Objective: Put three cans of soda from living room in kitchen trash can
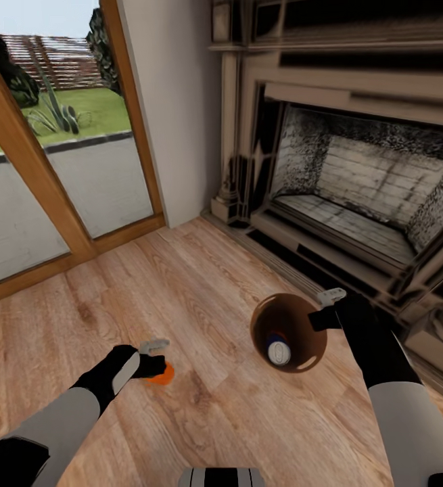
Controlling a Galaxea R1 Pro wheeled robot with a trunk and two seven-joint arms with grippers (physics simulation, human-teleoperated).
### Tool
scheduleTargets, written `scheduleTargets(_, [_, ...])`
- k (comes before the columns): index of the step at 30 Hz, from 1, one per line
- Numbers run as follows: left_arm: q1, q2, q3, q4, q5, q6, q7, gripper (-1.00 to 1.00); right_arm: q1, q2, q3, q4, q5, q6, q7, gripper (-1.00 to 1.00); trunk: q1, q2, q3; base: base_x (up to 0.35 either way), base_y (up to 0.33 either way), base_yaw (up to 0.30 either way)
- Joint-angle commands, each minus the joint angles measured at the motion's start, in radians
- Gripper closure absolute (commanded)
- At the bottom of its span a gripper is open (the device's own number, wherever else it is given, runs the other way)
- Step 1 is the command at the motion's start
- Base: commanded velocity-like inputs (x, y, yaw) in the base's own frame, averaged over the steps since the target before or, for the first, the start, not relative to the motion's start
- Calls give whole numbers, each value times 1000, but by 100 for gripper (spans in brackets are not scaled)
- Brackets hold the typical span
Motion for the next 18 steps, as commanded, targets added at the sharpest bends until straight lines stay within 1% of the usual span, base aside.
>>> scheduleTargets(1, [1, 1, 1, -51, -3, 32, -19, 100, 0, 1, 4, 3, -4, 1, 2, 100, 0, 0, 4, 0, 0, 0])
scheduleTargets(2, [1, 1, 2, -85, -2, 51, -27, 100, 0, 2, 6, 4, -5, 1, 2, 100, -1, 1, 8, 0, 0, 0])
scheduleTargets(3, [1, 3, 3, -165, -2, 99, -38, 100, 0, 3, 8, 5, -5, 1, 2, 100, -1, 1, 12, 0, 0, 0])
scheduleTargets(4, [2, 4, 4, -208, -3, 127, -42, 100, 0, 4, 9, 6, -5, 1, 2, 100, -2, 1, 16, 0, 0, 0])
scheduleTargets(5, [4, 6, 5, -296, -4, 184, -47, 100, 0, 4, 10, 6, -5, 1, 2, 100, -2, 1, 19, 0, 0, 0])
scheduleTargets(6, [5, 8, 6, -340, -4, 212, -49, 100, 0, 4, 10, 7, -5, 1, 2, 100, -3, 1, 23, 0, 0, 0])
scheduleTargets(8, [9, 12, 8, -514, -6, 312, -53, 100, 0, 5, 11, 8, -5, 1, 2, 100, -4, 2, 31, 0, 0, 0])
scheduleTargets(9, [10, 13, 9, -555, -6, 338, -54, 100, 0, 5, 11, 8, -5, 1, 2, 100, -4, 2, 35, 0, 0, 0])
scheduleTargets(10, [15, 16, 10, -630, -6, 388, -54, 100, 0, 5, 11, 9, -5, 1, 2, 100, -4, 2, 39, 0, 0, 0])
scheduleTargets(12, [23, 20, 11, -698, -5, 423, -54, 100, 0, 6, 12, 9, -5, 2, 2, 100, -5, 3, 47, 0, 0, 0])
scheduleTargets(13, [35, 32, 19, -811, -4, 443, -55, 100, 0, 15, 12, 10, -4, 2, 2, 100, -6, 3, 50, 0, 0, 0])
scheduleTargets(16, [41, 44, 32, -872, 0, 443, -55, 100, 0, 22, 12, 20, -4, 3, 1, 100, -7, 4, 62, 0, 0, 0])
scheduleTargets(17, [43, 47, 38, -887, 6, 443, -55, 100, 0, 25, 12, 30, -3, 2, 1, 100, -8, 4, 66, 0, 0, 0])
scheduleTargets(18, [44, 50, 41, -897, 20, 443, -55, 100, 0, 26, 13, 43, -3, 2, 1, 100, -8, 4, 70, 0, 0, 0])
